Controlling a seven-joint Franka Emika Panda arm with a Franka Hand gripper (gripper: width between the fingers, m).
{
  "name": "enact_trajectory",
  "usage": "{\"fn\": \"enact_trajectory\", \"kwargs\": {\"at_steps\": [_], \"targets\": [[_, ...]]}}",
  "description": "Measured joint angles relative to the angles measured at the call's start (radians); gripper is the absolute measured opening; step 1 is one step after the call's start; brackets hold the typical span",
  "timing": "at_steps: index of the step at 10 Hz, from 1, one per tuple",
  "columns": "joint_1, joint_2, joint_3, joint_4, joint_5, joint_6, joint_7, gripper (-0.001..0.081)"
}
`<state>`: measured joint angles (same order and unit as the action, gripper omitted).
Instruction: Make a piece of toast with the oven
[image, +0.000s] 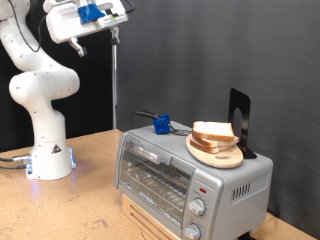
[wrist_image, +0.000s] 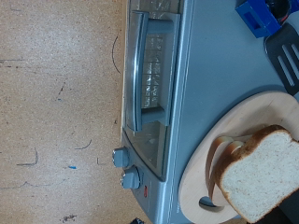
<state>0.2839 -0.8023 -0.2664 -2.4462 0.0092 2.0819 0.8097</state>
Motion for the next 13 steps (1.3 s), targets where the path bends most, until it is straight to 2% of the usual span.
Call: {"fn": "enact_trajectory", "kwargs": {"at_steps": [1, 2, 3, 5, 7, 9, 10, 13], "targets": [[-0.002, 0.000, 0.000, 0.001, 0.006, -0.021, 0.023, 0.0682], [0.001, -0.001, -0.005, 0.003, 0.014, -0.057, 0.004, 0.0682], [0.006, -0.002, -0.019, 0.000, 0.046, -0.057, -0.016, 0.0682], [0.010, 0.015, -0.053, -0.021, 0.132, 0.038, -0.011, 0.0682], [0.027, 0.072, -0.096, -0.021, 0.182, 0.064, -0.051, 0.0682], [0.079, 0.163, -0.181, 0.029, 0.211, -0.081, -0.154, 0.0682], [0.101, 0.212, -0.212, 0.052, 0.219, -0.104, -0.206, 0.0682], [0.123, 0.290, -0.236, 0.062, 0.248, -0.079, -0.289, 0.0682]]}}
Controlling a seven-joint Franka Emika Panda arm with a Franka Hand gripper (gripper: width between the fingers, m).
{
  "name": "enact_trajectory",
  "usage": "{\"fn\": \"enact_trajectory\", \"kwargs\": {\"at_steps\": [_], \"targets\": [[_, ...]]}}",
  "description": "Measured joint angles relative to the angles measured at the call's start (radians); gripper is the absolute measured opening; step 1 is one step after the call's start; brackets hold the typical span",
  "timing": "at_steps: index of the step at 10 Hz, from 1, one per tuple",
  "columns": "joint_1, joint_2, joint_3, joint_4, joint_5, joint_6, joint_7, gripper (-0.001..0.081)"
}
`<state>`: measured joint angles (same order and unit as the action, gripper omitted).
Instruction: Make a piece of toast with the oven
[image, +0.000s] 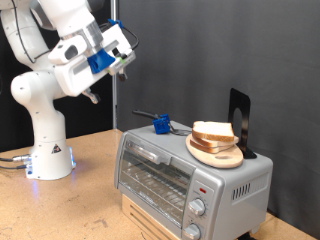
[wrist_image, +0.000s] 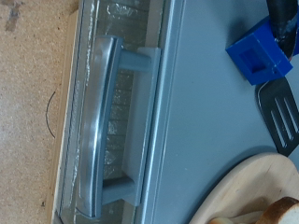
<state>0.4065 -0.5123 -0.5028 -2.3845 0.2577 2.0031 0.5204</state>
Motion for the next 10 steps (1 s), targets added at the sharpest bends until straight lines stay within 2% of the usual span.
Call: {"fn": "enact_trajectory", "kwargs": {"at_steps": [3, 6, 8, 10], "targets": [[-0.002, 0.008, 0.011, -0.007, 0.000, 0.067, -0.003, 0.0682], [-0.001, 0.009, 0.007, -0.025, 0.012, 0.076, -0.017, 0.0682], [-0.013, 0.022, 0.030, -0.103, -0.039, 0.204, 0.018, 0.0682], [-0.021, 0.064, 0.057, -0.181, -0.096, 0.336, 0.054, 0.0682]]}}
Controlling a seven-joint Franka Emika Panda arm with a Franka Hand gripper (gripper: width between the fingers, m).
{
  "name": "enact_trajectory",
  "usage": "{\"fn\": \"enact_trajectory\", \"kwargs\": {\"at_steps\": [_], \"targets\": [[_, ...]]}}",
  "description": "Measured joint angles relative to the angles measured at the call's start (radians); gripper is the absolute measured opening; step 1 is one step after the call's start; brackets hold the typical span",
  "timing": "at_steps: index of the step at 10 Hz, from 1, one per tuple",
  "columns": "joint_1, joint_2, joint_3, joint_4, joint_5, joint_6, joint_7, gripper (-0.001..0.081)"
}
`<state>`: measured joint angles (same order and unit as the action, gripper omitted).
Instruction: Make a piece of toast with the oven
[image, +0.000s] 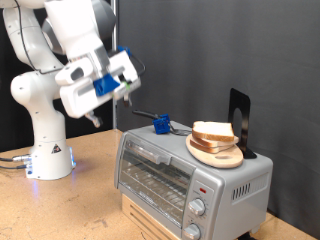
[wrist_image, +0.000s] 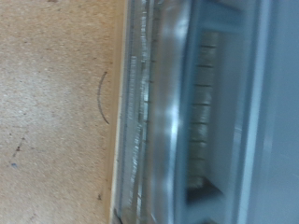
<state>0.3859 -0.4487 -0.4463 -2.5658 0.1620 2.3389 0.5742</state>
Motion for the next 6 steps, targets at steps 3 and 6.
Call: {"fn": "enact_trajectory", "kwargs": {"at_steps": [3, 6], "targets": [[0.021, 0.072, 0.009, -0.076, 0.017, 0.149, -0.001, 0.0682], [0.060, 0.123, 0.014, -0.097, 0.080, 0.226, -0.002, 0.0682]]}}
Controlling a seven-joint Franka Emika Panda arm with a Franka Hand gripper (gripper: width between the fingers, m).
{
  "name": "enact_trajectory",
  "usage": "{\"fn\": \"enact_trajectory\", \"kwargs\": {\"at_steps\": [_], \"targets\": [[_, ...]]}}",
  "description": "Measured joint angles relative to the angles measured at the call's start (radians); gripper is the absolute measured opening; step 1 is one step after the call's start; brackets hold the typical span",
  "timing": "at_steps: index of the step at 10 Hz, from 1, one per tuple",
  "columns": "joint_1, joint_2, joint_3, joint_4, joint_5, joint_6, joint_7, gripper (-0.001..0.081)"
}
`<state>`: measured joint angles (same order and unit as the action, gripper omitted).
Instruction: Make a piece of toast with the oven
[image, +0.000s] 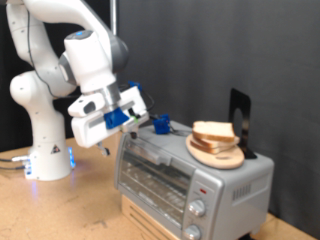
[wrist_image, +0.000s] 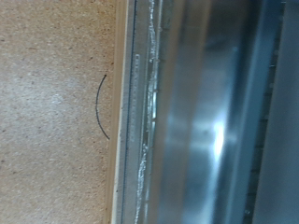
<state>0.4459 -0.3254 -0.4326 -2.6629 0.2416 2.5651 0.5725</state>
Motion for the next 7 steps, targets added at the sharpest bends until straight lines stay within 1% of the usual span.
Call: {"fn": "enact_trajectory", "kwargs": {"at_steps": [2, 3, 4, 5, 7], "targets": [[0.010, 0.018, 0.001, -0.001, 0.013, 0.007, -0.002, 0.0682], [0.008, 0.018, -0.001, -0.003, 0.007, 0.009, -0.020, 0.0682], [-0.001, 0.016, -0.005, -0.004, -0.016, 0.013, -0.043, 0.0682], [-0.024, 0.013, -0.010, -0.004, -0.055, 0.014, -0.054, 0.0682], [-0.087, 0.023, -0.017, -0.004, -0.141, 0.021, -0.050, 0.0682]]}}
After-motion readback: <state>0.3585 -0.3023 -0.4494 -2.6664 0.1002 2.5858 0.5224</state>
